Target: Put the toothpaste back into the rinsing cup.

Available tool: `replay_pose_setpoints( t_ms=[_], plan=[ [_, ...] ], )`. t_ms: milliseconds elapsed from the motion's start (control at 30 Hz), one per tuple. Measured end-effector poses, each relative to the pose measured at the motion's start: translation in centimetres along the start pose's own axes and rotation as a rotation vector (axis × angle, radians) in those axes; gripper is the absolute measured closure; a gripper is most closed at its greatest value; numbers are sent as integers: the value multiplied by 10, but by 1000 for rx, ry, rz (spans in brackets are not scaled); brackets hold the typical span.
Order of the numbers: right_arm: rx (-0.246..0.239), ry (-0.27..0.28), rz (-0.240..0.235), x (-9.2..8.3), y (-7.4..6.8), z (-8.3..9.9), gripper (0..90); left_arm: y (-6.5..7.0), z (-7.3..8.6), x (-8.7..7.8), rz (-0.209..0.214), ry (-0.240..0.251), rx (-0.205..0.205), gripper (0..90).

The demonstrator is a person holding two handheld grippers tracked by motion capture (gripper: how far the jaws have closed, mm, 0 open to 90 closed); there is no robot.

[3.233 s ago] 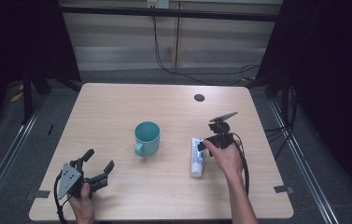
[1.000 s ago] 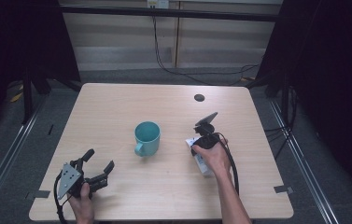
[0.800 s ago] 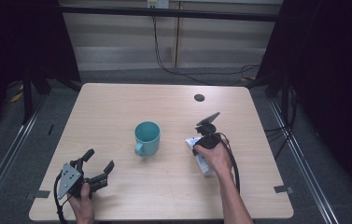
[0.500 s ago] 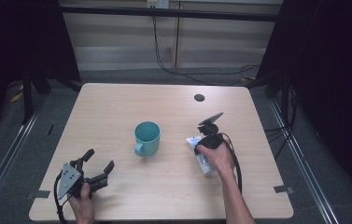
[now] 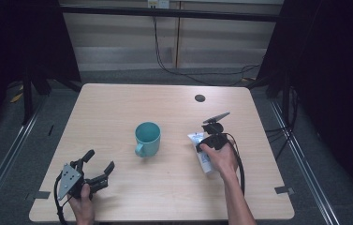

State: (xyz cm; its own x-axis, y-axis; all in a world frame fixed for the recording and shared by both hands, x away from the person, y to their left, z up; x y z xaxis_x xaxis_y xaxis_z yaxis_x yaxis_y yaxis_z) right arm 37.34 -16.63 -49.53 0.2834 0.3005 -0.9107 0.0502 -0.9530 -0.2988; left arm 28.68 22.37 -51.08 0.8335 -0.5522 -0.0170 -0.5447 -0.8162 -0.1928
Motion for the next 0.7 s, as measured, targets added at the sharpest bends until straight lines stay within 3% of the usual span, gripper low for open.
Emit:
replay_pose_setpoints(
  t_ms=[200, 500, 700],
  plan=[
    [-17, 18, -25, -5, 0, 1, 699, 0, 0, 0, 0, 0, -1, 156],
    [-22, 102, -95, -18, 1, 2, 701, 0, 0, 0, 1, 0, -5, 156],
    [-30, 145, -104, -22, 6, 4, 702, 0, 0, 0, 0, 0, -2, 156]
  ],
)
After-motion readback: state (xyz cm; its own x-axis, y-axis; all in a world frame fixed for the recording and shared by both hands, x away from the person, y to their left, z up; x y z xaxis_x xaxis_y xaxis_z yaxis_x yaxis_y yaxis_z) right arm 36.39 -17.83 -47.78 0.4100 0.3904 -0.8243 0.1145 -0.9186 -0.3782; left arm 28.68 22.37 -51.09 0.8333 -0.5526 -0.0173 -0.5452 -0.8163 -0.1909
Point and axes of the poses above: each handheld gripper's, and its own axes: x roughly forward along the jaws, z roughly out of its underside, y roughly to its right, the point moved 5 cm from there along x, roughly forward along the jaws, and after that the axes turned 11 degrees about x, right-handed, at the moved point
